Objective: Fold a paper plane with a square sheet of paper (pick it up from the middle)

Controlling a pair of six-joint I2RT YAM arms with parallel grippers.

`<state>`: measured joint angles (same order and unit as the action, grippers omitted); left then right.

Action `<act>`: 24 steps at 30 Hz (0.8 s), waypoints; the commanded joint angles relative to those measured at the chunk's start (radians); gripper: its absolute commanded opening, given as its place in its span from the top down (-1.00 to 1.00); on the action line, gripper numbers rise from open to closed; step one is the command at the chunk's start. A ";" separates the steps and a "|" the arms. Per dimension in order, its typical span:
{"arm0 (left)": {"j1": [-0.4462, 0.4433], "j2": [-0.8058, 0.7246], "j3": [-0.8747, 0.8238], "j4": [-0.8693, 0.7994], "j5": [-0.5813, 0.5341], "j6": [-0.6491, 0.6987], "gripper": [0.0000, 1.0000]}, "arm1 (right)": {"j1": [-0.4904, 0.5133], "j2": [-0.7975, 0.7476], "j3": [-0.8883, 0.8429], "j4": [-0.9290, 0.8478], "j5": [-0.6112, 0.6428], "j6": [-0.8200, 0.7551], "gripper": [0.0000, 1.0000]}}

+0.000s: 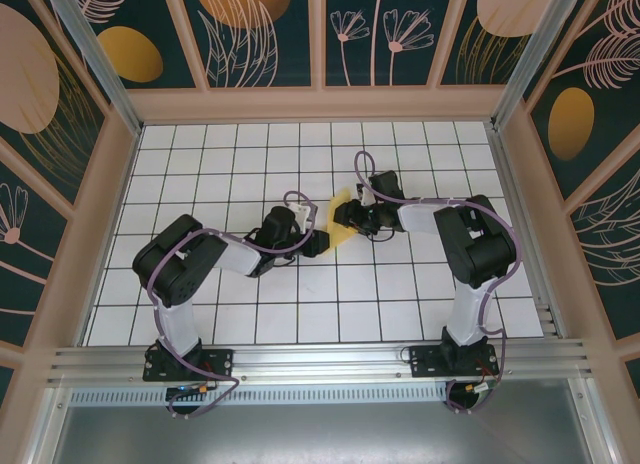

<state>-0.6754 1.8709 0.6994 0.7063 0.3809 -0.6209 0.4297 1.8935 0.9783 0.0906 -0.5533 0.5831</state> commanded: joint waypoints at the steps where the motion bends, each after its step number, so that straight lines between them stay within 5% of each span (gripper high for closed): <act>1: -0.009 0.017 0.017 0.009 -0.029 0.023 0.58 | 0.004 0.022 -0.013 -0.063 0.028 -0.003 0.05; 10: -0.010 0.013 0.015 -0.007 -0.099 0.032 0.81 | 0.003 -0.056 -0.026 -0.048 -0.009 -0.044 0.06; 24: -0.010 0.026 0.035 -0.001 -0.005 0.028 1.00 | -0.001 -0.054 -0.017 -0.025 -0.078 -0.201 0.08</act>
<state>-0.6811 1.8751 0.7048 0.6987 0.3355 -0.5987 0.4297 1.8526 0.9592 0.0704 -0.6033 0.4309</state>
